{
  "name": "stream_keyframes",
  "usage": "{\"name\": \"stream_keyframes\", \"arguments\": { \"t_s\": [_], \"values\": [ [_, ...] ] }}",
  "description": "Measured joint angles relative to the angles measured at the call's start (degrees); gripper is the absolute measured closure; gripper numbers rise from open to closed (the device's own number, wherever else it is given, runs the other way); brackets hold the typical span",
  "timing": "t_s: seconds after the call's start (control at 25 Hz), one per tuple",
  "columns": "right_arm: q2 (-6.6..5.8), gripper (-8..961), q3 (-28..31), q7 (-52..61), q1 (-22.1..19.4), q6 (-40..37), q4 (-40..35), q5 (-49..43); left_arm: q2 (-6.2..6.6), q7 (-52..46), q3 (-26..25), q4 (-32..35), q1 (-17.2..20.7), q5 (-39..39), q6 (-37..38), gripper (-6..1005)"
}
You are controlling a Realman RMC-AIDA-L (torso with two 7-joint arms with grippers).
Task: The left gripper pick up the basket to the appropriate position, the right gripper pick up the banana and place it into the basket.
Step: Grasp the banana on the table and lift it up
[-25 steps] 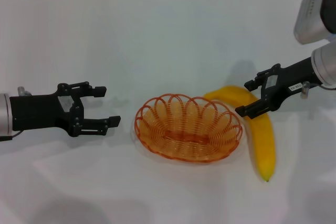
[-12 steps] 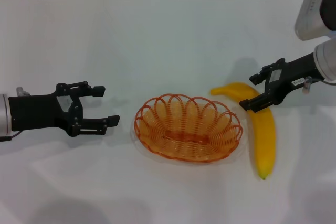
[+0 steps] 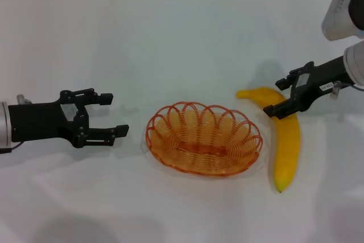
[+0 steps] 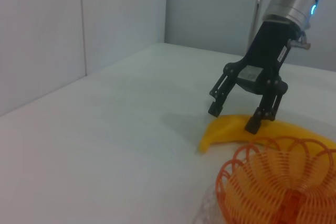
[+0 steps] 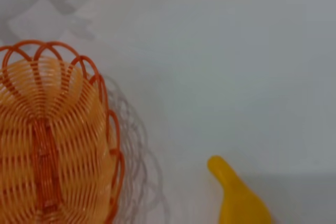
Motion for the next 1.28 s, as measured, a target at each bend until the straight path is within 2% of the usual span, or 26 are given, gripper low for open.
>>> {"name": "stream_keyframes", "arguments": {
  "t_s": [0.36,0.68,0.92,1.28],
  "values": [
    [0.42,144,0.18,1.98,0.28,-1.48,-0.34,-2.83,0.01,0.14,0.0,0.0,0.08,-0.03,0.0,123],
    [0.42,144,1.01,3.15,-1.08,-7.62,-6.18,-1.54,0.01,0.23,-0.07,0.0,0.34,-0.13,0.0,123],
    [-0.05,145,1.21,6.34,-1.91,-8.0,-6.66,-2.95,0.01,0.31,-0.09,0.0,0.37,-0.29,0.0,123],
    [0.04,145,0.78,7.59,-2.02,-8.03,-6.61,-4.87,0.0,0.26,-0.19,0.0,0.38,-0.36,0.0,123]
  ]
}}
